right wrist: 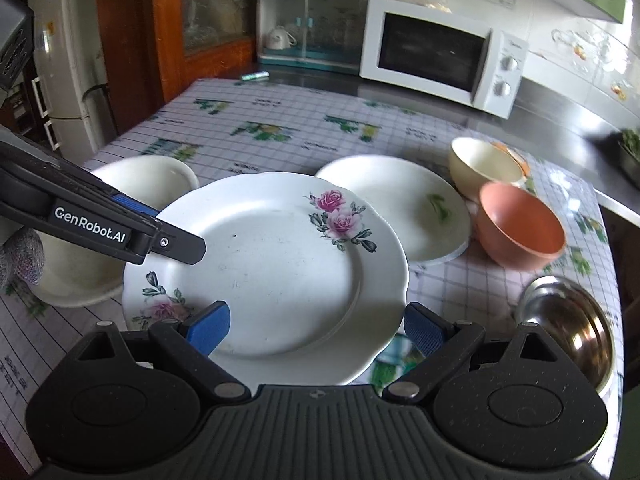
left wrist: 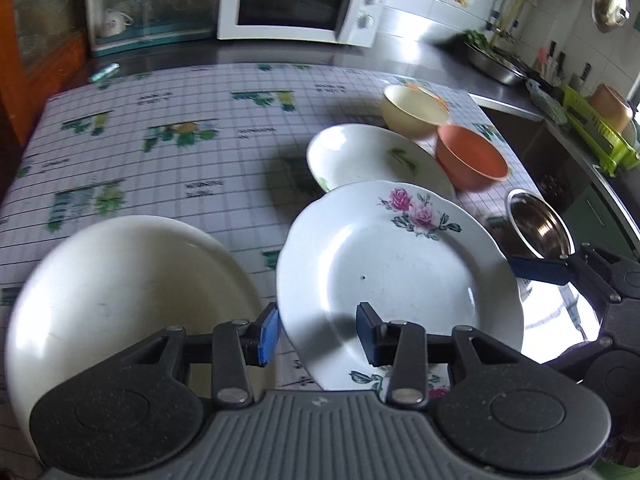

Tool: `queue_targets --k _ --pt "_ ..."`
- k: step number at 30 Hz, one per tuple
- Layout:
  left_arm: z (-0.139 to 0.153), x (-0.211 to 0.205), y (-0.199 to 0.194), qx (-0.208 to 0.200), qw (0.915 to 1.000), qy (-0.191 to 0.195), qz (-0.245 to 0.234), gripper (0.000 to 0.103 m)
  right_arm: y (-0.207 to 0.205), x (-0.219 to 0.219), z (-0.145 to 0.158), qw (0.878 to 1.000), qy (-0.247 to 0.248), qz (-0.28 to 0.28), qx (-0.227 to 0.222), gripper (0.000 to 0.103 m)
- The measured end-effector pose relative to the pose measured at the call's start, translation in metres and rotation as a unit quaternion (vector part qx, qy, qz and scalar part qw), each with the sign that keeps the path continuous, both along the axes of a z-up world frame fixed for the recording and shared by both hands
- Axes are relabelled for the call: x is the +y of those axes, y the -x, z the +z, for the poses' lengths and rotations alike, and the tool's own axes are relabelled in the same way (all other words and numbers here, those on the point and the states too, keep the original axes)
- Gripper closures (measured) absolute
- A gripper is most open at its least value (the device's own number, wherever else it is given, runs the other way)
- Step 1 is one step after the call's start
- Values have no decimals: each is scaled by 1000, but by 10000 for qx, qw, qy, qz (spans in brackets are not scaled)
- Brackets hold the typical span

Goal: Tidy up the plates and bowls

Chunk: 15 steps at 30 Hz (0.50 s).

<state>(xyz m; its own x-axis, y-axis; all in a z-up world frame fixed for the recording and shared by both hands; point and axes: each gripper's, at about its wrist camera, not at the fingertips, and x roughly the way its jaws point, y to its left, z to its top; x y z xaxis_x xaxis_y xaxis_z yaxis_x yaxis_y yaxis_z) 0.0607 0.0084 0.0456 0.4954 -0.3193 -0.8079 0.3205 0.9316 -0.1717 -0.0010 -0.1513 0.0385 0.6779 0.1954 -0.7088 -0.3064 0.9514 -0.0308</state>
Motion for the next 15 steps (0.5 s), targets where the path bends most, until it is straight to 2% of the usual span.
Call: queue_targets --k 6,15 --pt "8 38 -3 -87 9991 -60 405 63 -16 37 7 9991 -120 396 -93 0" --pt "-1 97 -4 6 9948 -101 1012 63 -32 91 0 9957 -138 914 -15 0"
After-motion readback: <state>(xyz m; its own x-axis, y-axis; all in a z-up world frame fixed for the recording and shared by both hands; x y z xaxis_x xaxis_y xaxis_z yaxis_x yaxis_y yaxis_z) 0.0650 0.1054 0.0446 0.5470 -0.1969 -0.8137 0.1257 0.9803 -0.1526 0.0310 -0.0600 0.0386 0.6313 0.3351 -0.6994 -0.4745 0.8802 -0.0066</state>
